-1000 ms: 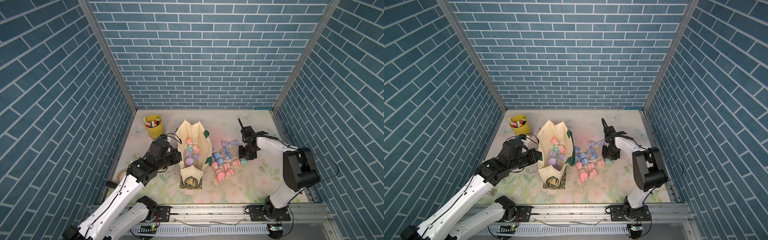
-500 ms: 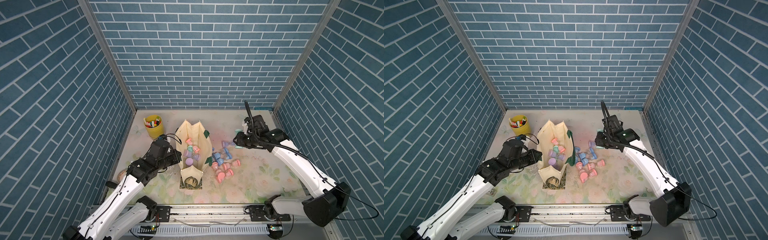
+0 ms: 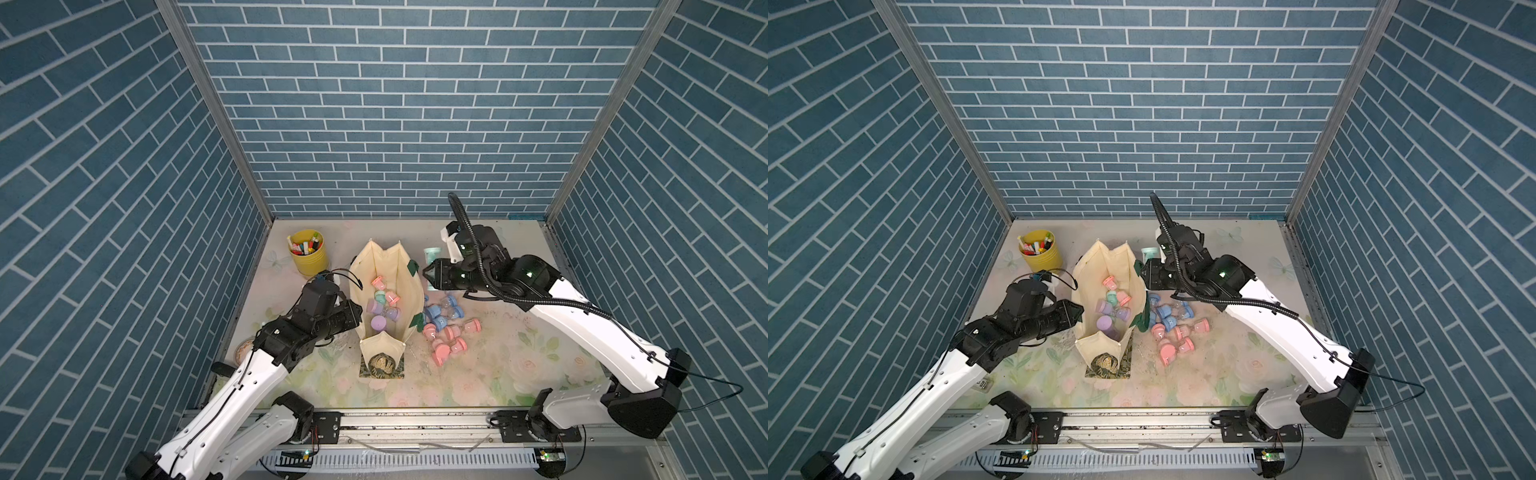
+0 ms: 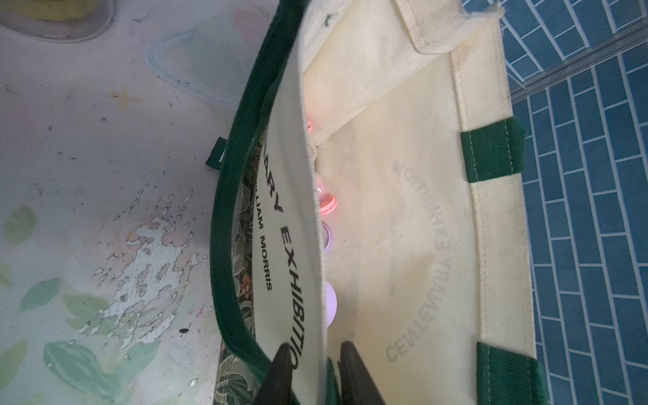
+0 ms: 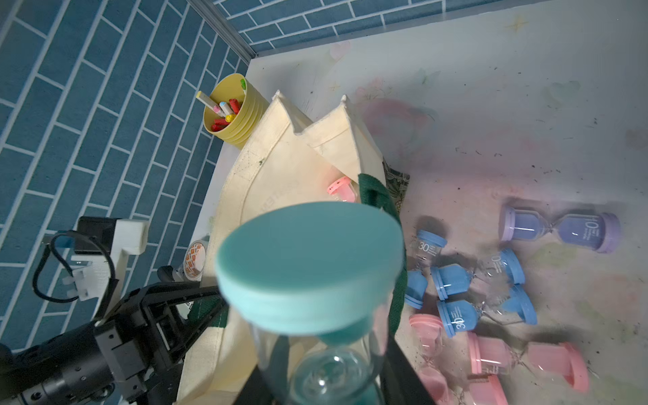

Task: Put the hourglass into the canvas bag
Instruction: Place the hourglass in the canvas bag.

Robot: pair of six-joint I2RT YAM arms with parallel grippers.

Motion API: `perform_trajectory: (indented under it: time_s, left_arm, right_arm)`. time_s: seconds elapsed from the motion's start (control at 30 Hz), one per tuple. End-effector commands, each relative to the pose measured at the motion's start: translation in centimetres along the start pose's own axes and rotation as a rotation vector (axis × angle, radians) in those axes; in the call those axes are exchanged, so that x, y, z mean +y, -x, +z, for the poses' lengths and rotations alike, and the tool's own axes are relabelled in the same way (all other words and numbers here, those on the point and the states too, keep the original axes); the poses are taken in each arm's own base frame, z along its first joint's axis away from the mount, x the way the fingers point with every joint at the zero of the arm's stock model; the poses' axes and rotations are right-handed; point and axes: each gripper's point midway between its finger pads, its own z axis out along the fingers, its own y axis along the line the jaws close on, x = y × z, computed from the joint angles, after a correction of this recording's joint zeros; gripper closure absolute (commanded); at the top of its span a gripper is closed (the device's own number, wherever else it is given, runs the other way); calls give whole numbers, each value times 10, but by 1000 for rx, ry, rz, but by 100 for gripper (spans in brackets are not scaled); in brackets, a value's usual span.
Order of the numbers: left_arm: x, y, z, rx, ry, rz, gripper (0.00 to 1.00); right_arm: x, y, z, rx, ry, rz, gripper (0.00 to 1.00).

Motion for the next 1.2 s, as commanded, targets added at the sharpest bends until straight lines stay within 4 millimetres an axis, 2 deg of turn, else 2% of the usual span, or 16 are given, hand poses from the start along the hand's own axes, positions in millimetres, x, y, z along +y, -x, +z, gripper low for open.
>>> perform_trajectory:
  time_s: [0.0, 0.13, 0.2, 0.37, 0.7, 0.87, 1.17]
  left_arm:
    - [-2, 5, -7, -16, -3, 7, 74]
    - [-6, 7, -10, -23, -17, 7, 77]
    - [-6, 7, -11, -27, -19, 8, 78]
    - [-6, 6, -10, -29, -27, 5, 84]
    - [-8, 4, -7, -22, -45, 4, 93]
    - [-9, 4, -6, -20, -49, 2, 95]
    - [-9, 4, -5, -17, -47, 4, 97]
  right_arm:
    - [20, 8, 7, -26, 15, 5, 100]
    - [43, 2, 27, 14, 26, -23, 100]
    - [49, -1, 37, 33, 12, -22, 100]
    - [55, -7, 63, 74, -23, -8, 100]
    - [49, -26, 111, 173, -89, 22, 100]
    - [37, -31, 130, 207, -144, 34, 100]
    - [-5, -37, 168, 307, -276, 85, 100]
